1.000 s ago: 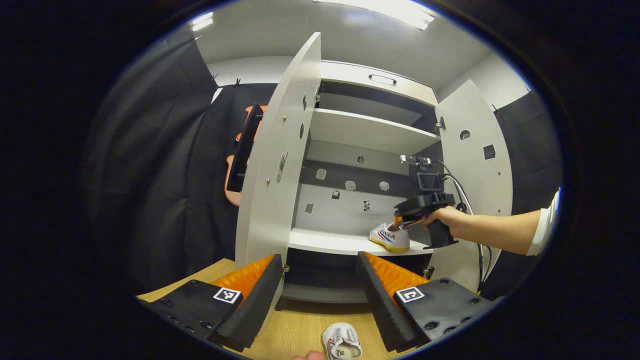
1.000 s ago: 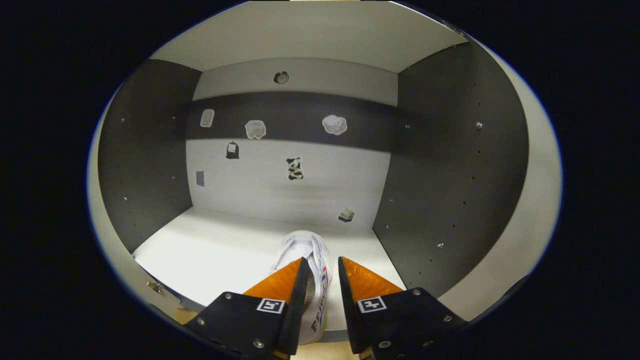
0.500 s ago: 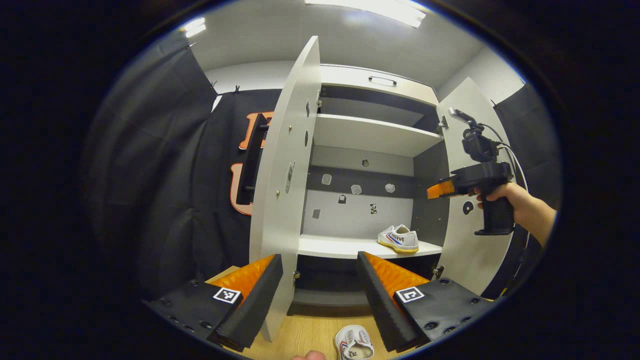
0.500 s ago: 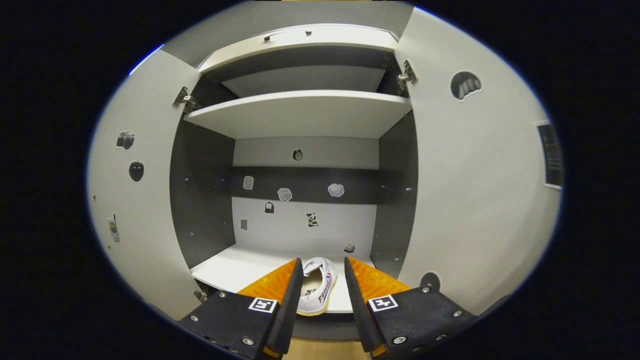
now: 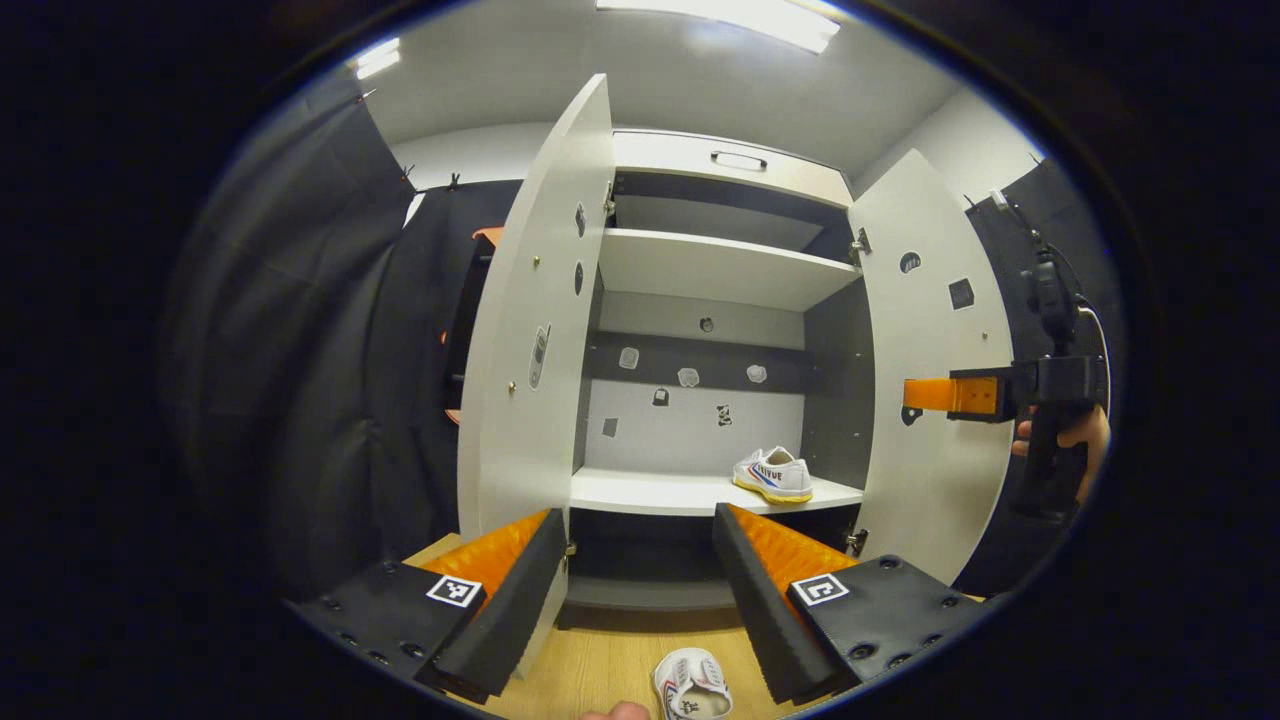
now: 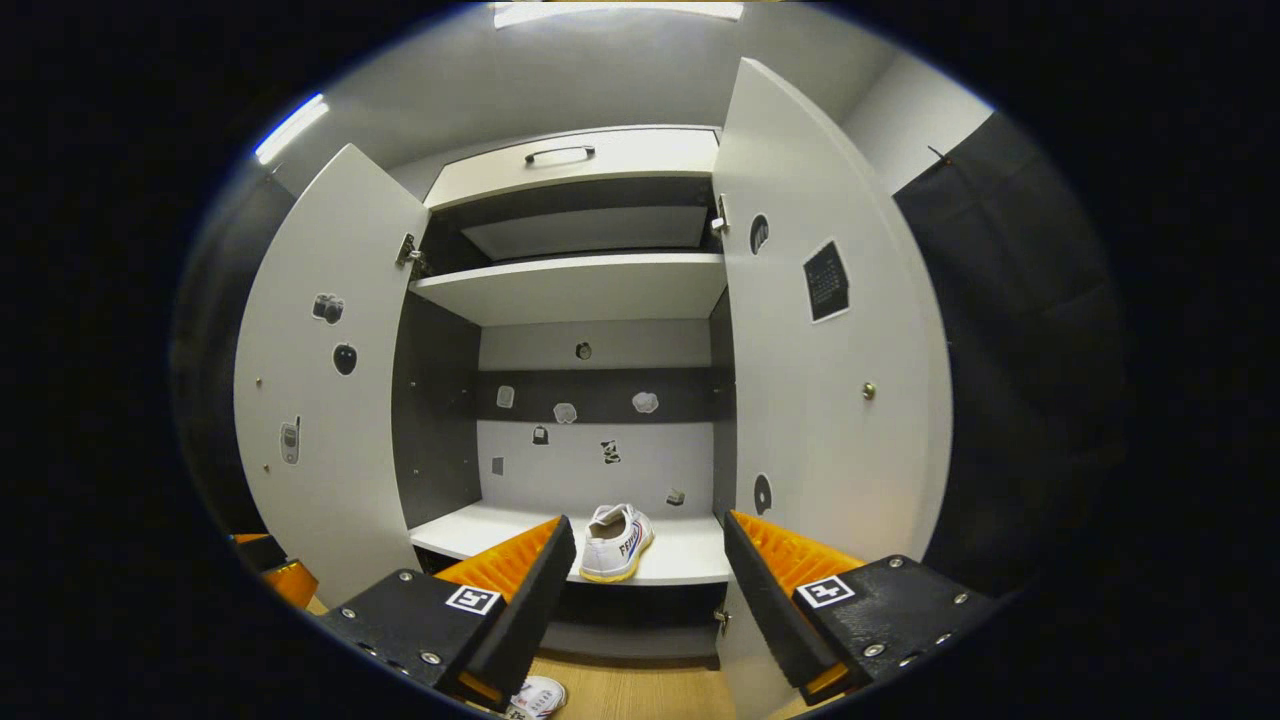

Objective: Grab one shoe with the right hand and put it into the shoe cabinet, grab the other shoe with the left hand and put it into the shoe cabinet; then close the right door with the right hand and the left door with the left hand.

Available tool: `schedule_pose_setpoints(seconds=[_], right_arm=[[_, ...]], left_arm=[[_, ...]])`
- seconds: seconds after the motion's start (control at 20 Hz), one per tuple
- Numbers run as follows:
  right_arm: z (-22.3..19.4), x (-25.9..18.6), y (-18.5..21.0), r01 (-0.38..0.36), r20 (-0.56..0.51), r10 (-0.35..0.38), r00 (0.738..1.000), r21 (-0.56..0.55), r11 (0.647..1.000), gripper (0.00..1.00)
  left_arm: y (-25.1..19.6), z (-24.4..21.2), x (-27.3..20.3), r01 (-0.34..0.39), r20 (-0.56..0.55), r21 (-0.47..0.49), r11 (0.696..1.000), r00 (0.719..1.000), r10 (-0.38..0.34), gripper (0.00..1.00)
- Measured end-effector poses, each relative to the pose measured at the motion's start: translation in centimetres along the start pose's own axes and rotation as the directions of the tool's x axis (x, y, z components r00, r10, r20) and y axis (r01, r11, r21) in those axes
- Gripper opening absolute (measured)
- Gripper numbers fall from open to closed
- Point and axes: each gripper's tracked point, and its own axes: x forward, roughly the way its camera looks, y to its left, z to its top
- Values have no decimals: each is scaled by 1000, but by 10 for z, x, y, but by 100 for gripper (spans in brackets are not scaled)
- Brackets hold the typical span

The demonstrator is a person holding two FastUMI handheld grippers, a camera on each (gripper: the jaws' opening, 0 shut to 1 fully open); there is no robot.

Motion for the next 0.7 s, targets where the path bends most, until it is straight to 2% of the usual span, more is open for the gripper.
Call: schedule_pose_setpoints(seconds=[0.25, 0.4, 0.5, 0.6, 0.7], right_arm=[[-21, -49, -11, 60, 79, -54, 995, -72, 996, 92], [-35, -69, -3, 45, 62, -41, 997, -68, 997, 92], [-40, -79, -3, 54, 71, -48, 996, -78, 996, 92], [-46, -88, -2, 62, 65, -57, 996, -83, 995, 93], [-52, -93, 1, 59, 54, -54, 997, -79, 995, 93]], left_arm=[[-13, -17, -1, 28, -46, 14, 1000, 999, -27, 97], [-17, -20, 2, 45, -63, 8, 999, 997, -44, 96], [-20, -40, 6, 62, -113, -1, 998, 992, -62, 99], [-19, -79, 7, 77, -208, -19, 997, 975, -80, 97], [-17, -130, 4, 83, -330, -44, 996, 939, -93, 97]])
